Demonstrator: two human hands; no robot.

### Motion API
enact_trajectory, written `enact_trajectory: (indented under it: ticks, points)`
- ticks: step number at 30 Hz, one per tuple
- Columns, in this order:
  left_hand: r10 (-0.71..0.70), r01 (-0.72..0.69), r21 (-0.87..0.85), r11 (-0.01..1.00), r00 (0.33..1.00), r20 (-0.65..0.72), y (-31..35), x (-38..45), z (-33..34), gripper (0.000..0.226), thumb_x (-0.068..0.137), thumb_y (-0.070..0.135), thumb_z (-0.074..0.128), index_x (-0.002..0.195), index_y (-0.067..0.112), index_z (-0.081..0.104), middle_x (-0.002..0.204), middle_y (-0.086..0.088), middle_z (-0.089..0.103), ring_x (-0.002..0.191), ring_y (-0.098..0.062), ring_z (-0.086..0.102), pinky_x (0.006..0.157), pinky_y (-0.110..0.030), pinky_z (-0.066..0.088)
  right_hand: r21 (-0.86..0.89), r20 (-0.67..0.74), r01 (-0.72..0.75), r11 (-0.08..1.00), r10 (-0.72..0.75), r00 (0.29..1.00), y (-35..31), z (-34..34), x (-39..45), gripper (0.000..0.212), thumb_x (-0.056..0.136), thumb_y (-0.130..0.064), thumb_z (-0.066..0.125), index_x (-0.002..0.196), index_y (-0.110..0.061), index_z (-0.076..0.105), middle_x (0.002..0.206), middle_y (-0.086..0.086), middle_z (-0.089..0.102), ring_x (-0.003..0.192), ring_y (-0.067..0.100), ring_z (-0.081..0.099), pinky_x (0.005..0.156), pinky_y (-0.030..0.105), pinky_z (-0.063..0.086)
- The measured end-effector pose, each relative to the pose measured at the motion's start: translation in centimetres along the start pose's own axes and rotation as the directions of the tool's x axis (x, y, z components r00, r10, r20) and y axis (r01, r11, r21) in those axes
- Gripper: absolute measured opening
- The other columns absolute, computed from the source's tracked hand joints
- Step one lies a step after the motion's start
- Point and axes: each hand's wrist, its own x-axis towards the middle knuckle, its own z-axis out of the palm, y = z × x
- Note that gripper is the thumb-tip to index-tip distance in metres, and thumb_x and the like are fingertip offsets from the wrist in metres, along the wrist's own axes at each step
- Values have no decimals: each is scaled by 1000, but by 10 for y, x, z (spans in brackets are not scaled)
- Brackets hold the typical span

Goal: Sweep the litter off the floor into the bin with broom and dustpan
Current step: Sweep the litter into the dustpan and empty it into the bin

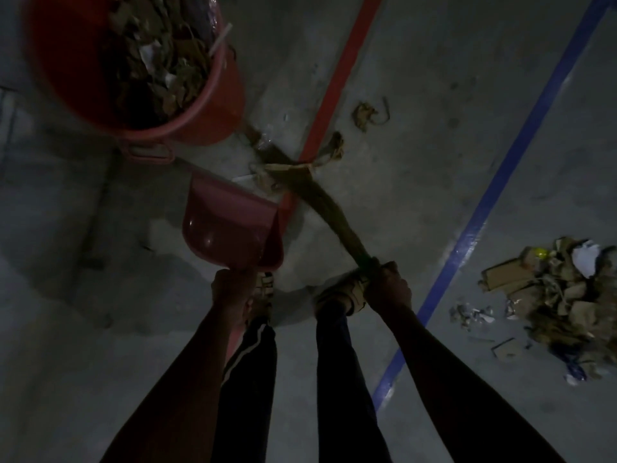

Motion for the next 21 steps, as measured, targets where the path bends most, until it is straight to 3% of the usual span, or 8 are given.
enact_trajectory:
  ticks: [4,10,14,17,21]
  points:
    - [15,-15,15,1000,1000,16,-7,13,0,46,84,48,75,68,11,53,49,-3,50,36,-13,41,41,-22,32,68,-45,-184,981,188,981,19,8,10,47,94,-20,53,140,-15,42,119,15,47,99,40,59,80,41,48]
    - [83,-96,141,985,992,94,-9,28,-2,50,71,57,77,69,11,57,66,-11,59,51,-21,53,55,-30,40,115,-271,-282,953,303,914,55,16,-9,63,88,-15,63,146,-13,38,118,18,44,92,43,59,72,39,42]
    - [94,-111,239,965,992,81,-9,35,-1,75,62,73,70,84,1,68,74,-22,69,74,-38,72,58,-42,49,142,-405,-308,941,340,849,72,26,-35,63,81,-8,65,140,-12,43,115,18,46,78,40,59,65,38,41]
    - [101,-126,234,964,988,115,-3,29,-2,58,71,62,74,79,6,67,62,-10,63,45,-21,59,49,-28,43,206,-444,-342,917,399,802,81,30,-55,59,81,-4,65,136,-13,47,122,17,46,77,40,59,63,36,38]
    - [165,-201,230,952,972,167,4,33,9,55,63,65,74,70,11,68,60,-5,62,49,-19,54,57,-36,46,228,-499,-325,918,396,771,86,36,-64,64,81,-3,67,141,-13,46,131,16,44,80,40,61,61,33,37]
